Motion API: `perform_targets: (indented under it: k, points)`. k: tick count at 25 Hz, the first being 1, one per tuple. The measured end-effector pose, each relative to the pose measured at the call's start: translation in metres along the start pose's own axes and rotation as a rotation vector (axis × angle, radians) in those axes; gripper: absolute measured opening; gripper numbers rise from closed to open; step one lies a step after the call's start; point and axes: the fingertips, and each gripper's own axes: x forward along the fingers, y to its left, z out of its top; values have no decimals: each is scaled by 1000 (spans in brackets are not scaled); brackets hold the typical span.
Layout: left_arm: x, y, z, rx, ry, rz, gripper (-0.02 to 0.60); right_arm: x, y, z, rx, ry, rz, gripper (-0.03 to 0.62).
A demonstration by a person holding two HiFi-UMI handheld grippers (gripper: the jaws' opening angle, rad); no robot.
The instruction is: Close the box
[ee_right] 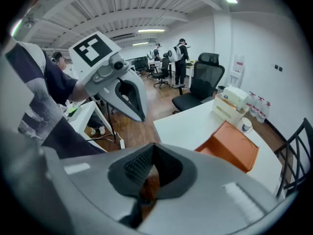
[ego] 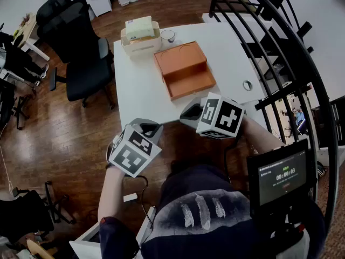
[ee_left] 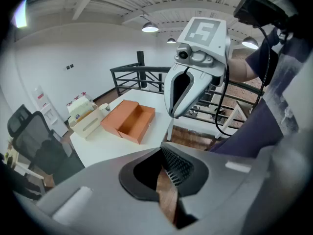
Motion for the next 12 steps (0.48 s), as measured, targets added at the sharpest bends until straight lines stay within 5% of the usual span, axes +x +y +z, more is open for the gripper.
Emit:
perform_targets:
  k: [12]
  points:
    - [21,15,61,-34,36,81,14,-31,-53,-21,-149,58,15,5]
